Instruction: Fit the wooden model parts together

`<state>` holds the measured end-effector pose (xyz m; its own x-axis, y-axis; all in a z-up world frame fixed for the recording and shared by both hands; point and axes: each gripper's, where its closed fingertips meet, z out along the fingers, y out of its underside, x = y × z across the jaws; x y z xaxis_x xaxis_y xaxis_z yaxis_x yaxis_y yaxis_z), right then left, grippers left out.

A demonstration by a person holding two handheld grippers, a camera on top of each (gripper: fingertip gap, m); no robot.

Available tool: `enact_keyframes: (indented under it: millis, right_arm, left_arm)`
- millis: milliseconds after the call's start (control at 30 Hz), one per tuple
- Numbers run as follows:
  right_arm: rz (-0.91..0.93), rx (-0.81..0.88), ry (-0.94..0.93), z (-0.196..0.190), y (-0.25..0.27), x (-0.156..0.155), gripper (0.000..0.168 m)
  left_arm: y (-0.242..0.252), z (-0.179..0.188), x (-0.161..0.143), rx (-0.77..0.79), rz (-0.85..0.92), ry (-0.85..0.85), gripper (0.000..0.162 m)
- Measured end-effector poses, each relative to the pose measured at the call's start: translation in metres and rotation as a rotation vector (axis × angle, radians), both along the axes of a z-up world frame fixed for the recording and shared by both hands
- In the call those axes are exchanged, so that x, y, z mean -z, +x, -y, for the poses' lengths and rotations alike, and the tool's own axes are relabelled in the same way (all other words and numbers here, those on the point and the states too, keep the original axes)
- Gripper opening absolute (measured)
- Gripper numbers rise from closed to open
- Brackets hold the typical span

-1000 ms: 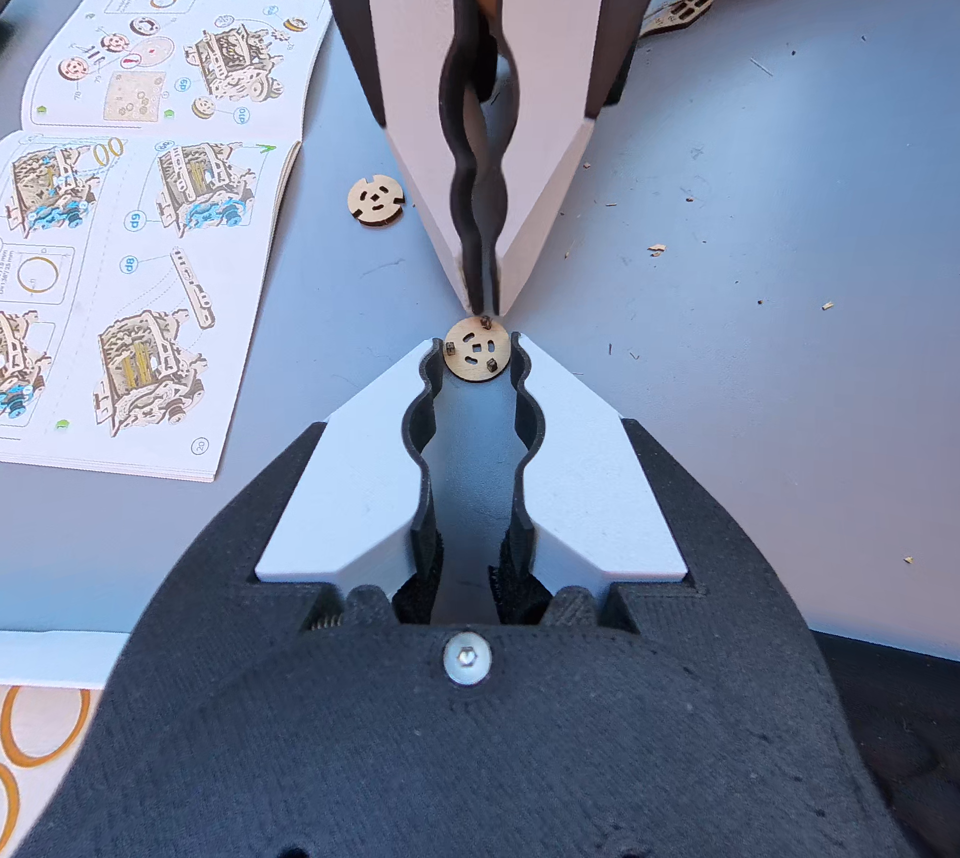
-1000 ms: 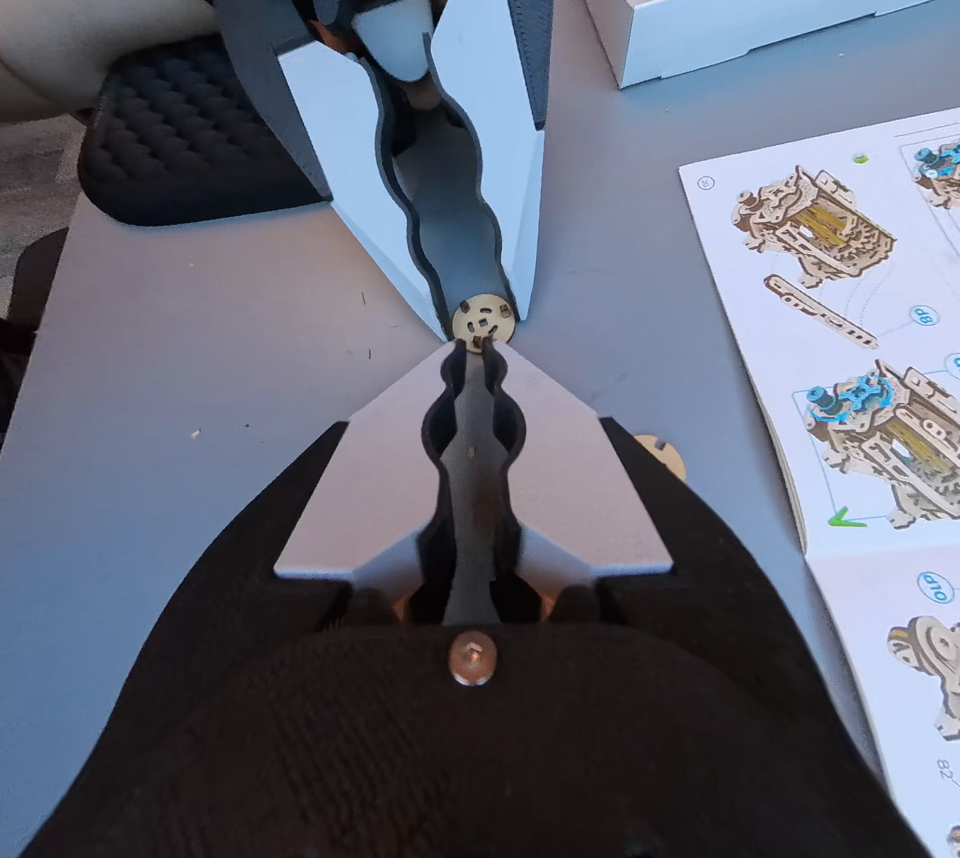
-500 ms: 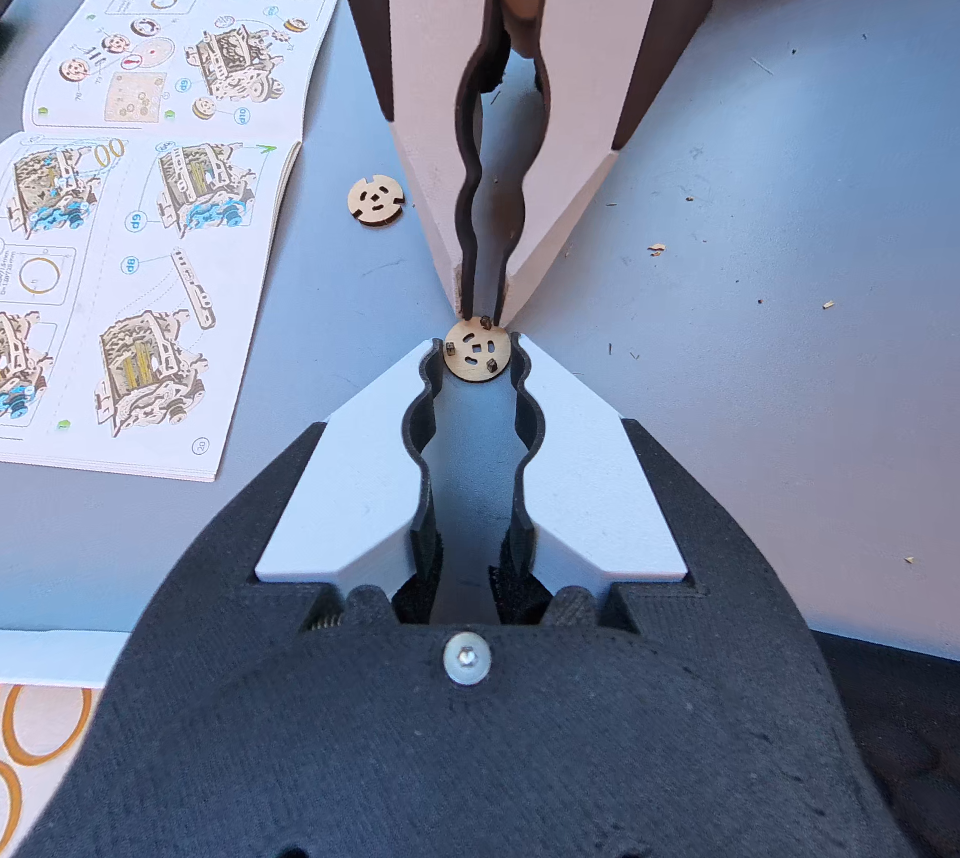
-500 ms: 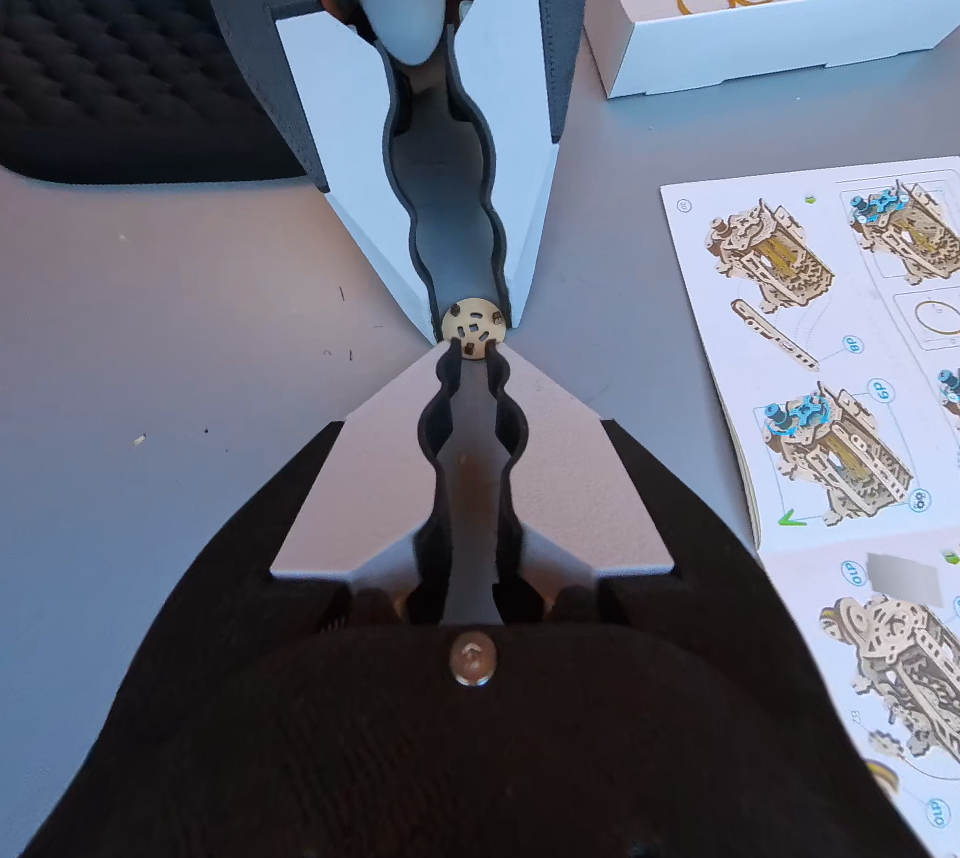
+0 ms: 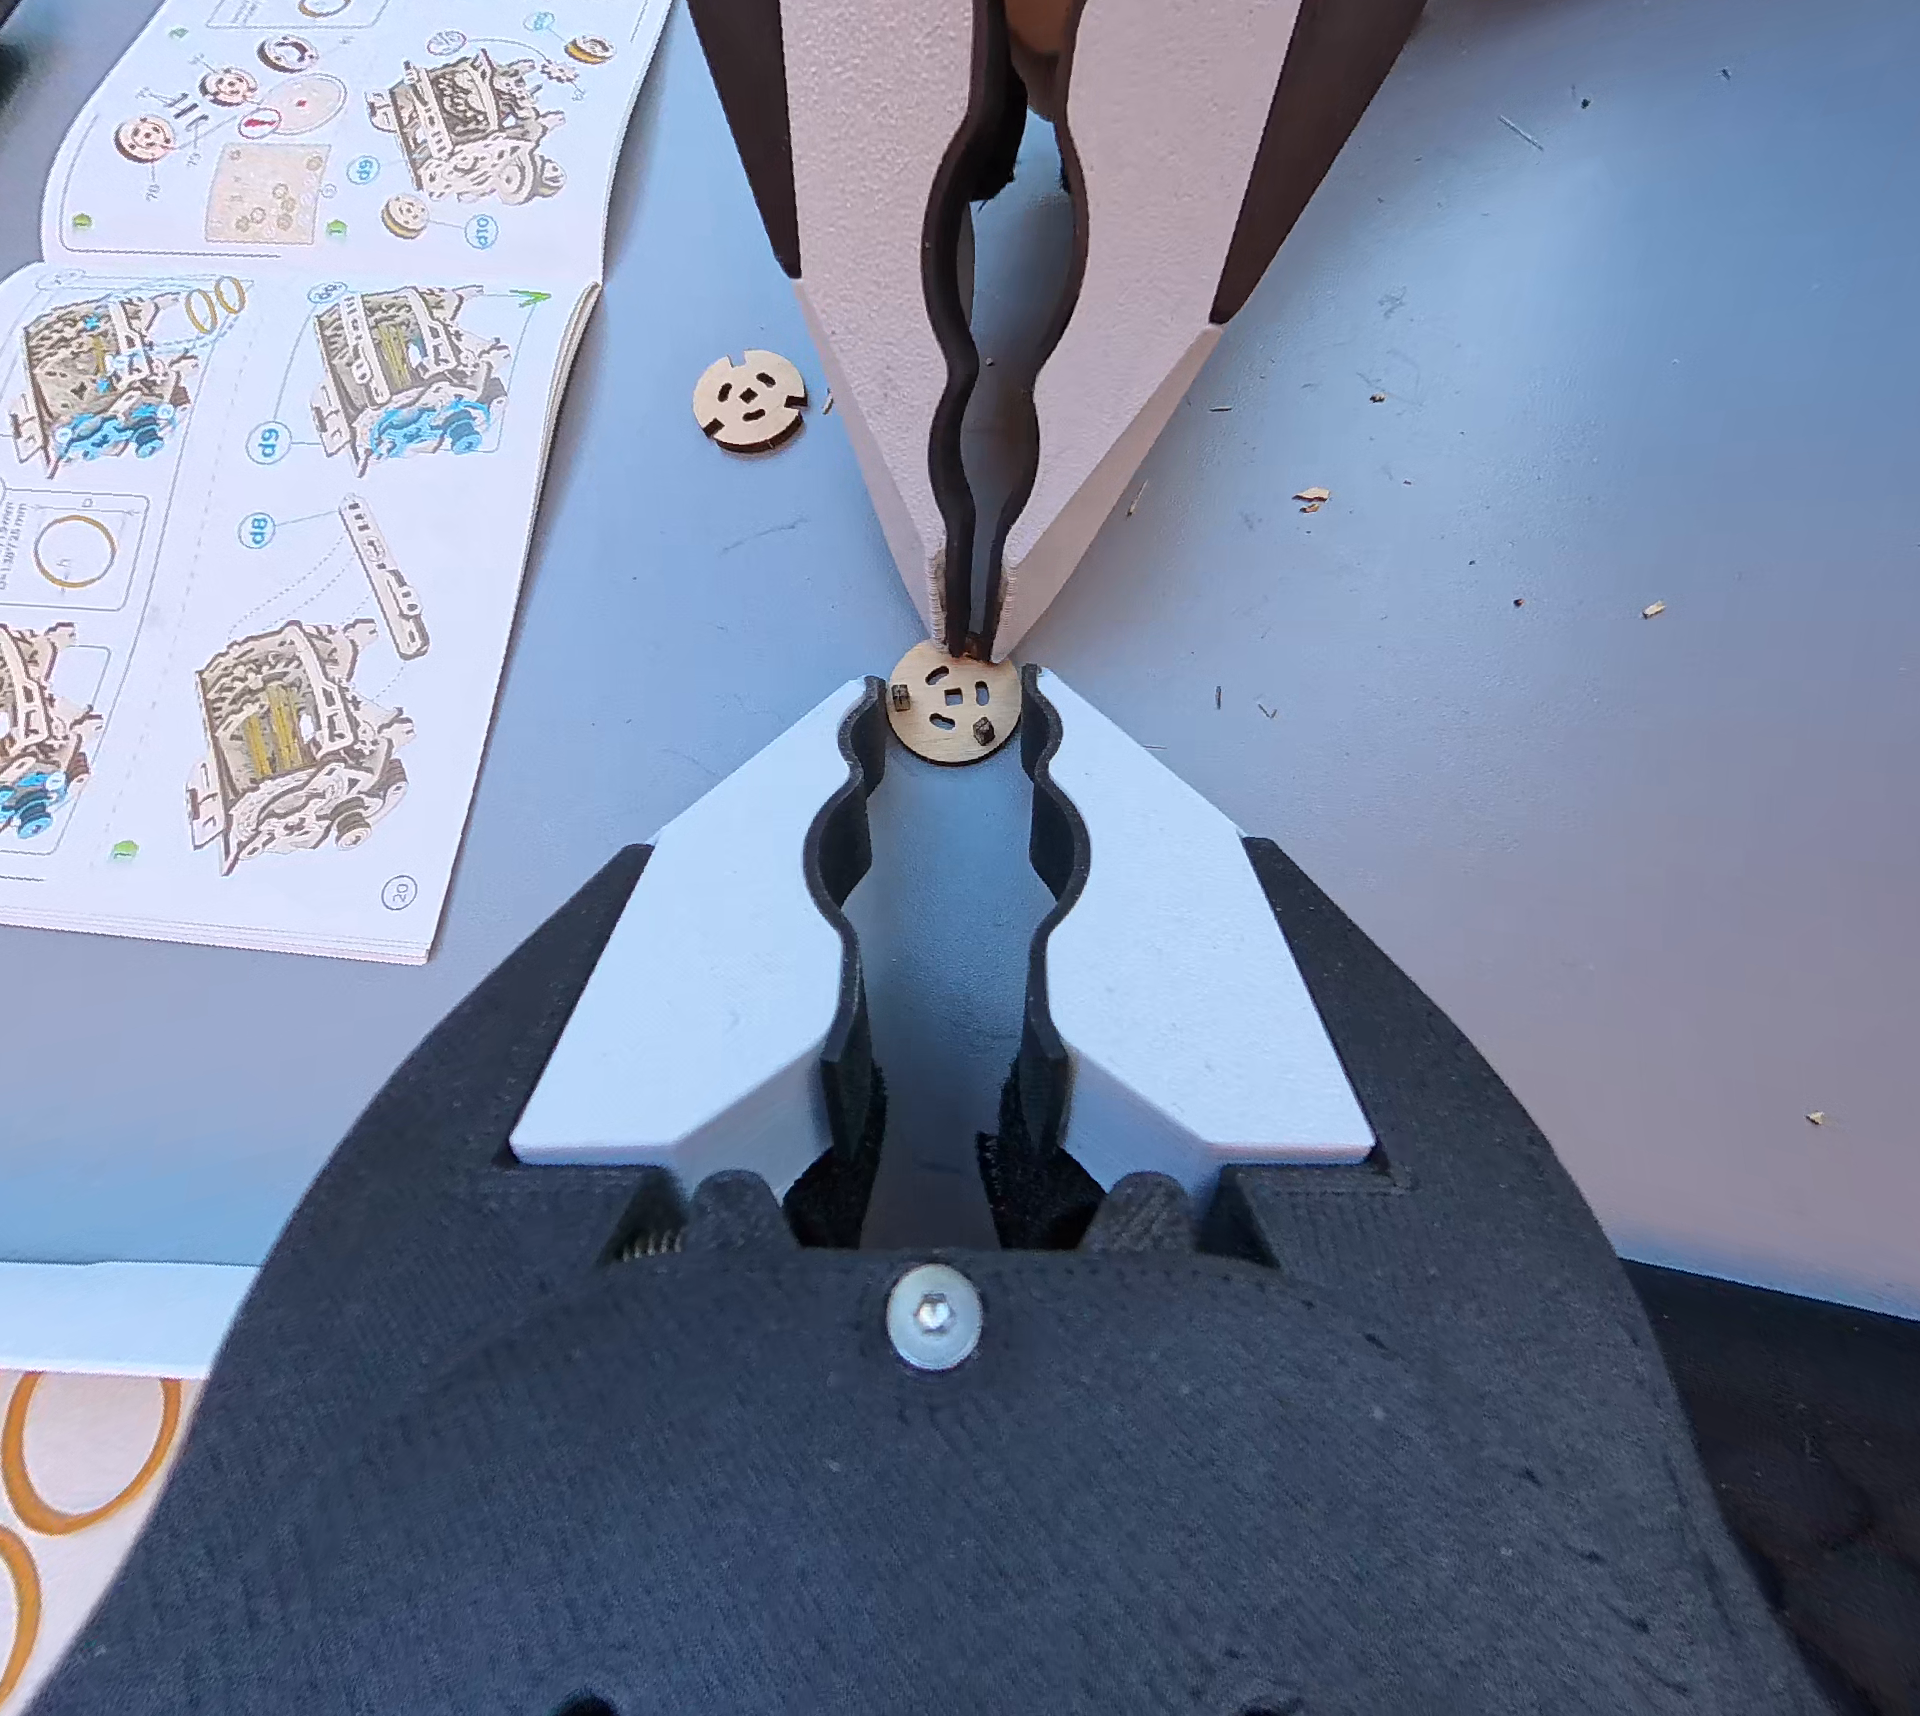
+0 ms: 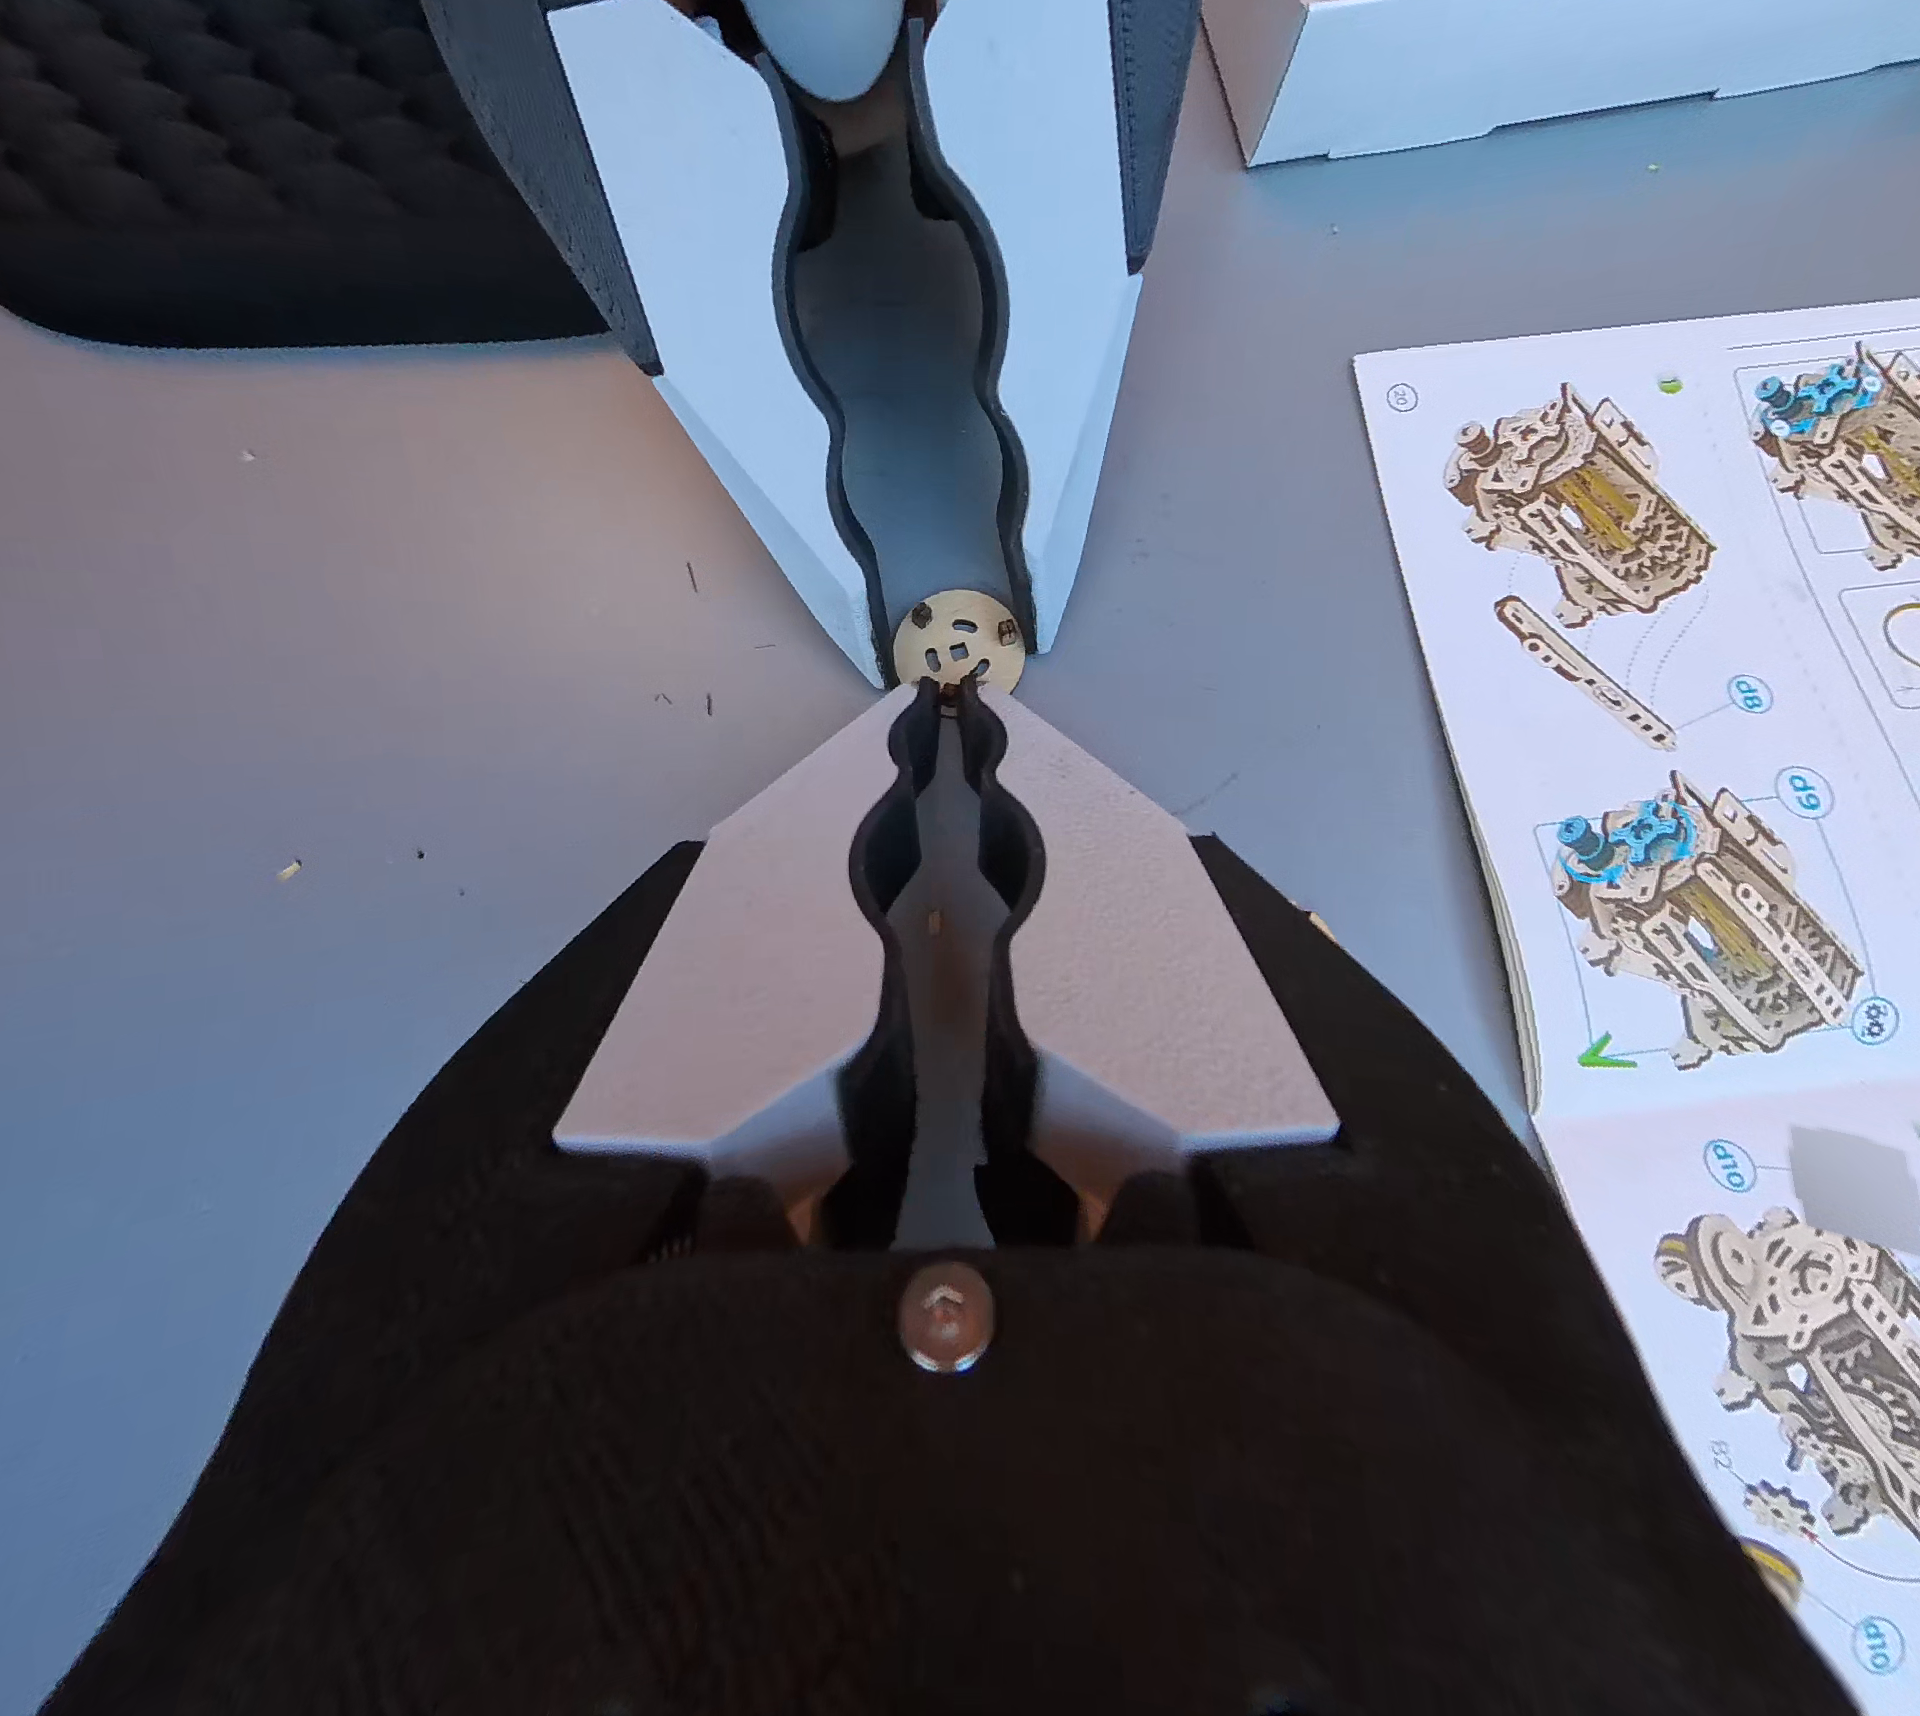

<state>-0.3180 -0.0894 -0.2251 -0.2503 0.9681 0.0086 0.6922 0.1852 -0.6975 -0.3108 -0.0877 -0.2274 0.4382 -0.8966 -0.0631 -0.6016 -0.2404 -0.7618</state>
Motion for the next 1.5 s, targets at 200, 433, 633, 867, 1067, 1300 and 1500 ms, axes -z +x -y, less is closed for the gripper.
enact_keyframes:
  millis: [200, 433, 633, 867, 1067, 1300, 1500]
  right_arm:
    - [-0.018, 0.014, -0.036, 0.000, -0.001, -0.001, 0.002]
    - [-0.014, 0.016, -0.034, 0.000, 0.000, -0.002, 0.001]
    - [0.018, -0.015, 0.085, 0.001, 0.001, 0.000, 0.001]
    - [0.016, -0.015, 0.115, 0.002, 0.001, 0.000, 0.002]
    - [-0.024, -0.006, -0.070, 0.002, 0.001, -0.004, 0.002]
    - [-0.043, -0.007, -0.055, 0.002, 0.001, -0.010, 0.011]
    - [-0.036, 0.001, -0.022, 0.001, -0.001, -0.007, 0.001]
  left_arm:
    - [0.000, 0.000, 0.000, -0.001, 0.002, -0.002, 0.025]
    - [0.000, 0.000, 0.000, 0.000, 0.003, -0.004, 0.025]
    - [0.000, 0.000, 0.000, 0.000, 0.004, -0.006, 0.025]
    - [0.000, 0.001, 0.000, 0.005, 0.006, -0.009, 0.025]
    - [0.000, 0.001, 0.000, 0.004, 0.005, -0.008, 0.025]
    - [0.000, 0.000, 0.000, 0.005, 0.005, -0.008, 0.025]
    - [0.000, 0.000, 0.000, 0.004, 0.005, -0.008, 0.025]
